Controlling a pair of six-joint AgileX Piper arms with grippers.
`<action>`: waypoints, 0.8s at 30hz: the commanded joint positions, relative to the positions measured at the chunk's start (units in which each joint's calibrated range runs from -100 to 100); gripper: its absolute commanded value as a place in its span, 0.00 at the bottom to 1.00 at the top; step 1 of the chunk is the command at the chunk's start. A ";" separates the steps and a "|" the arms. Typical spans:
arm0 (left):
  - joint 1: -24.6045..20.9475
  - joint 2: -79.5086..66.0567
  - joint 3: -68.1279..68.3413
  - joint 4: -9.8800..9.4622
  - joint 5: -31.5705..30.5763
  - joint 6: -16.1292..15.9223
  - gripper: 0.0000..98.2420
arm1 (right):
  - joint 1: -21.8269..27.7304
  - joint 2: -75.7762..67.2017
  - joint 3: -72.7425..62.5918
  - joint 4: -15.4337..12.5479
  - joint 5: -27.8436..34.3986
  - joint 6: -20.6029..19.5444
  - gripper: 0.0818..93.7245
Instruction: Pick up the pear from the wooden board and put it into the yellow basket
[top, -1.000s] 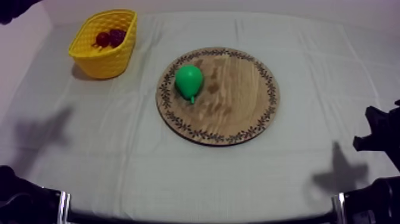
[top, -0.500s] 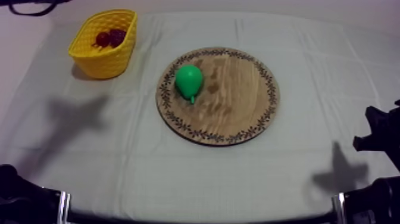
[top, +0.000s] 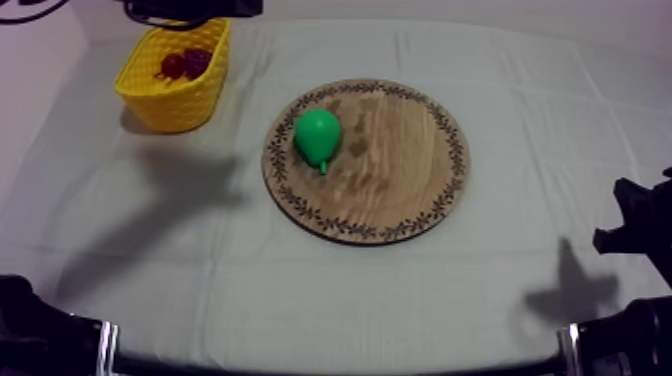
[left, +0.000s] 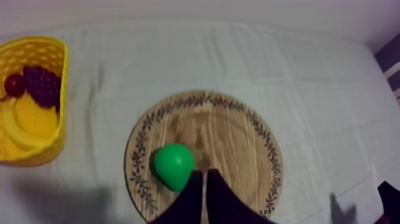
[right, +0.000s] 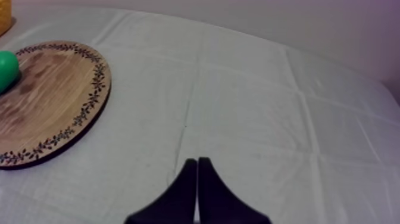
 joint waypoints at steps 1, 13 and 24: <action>0.11 2.34 -1.25 0.02 1.30 0.01 0.00 | 0.01 -0.05 0.05 0.02 -0.01 -0.03 0.00; 0.24 7.18 -3.92 1.70 2.63 -2.63 0.43 | 0.01 -0.05 0.05 0.02 -0.01 -0.03 0.00; 0.80 7.82 -3.87 3.27 6.98 -4.13 0.86 | 0.01 -0.05 0.05 0.02 -0.01 -0.03 0.00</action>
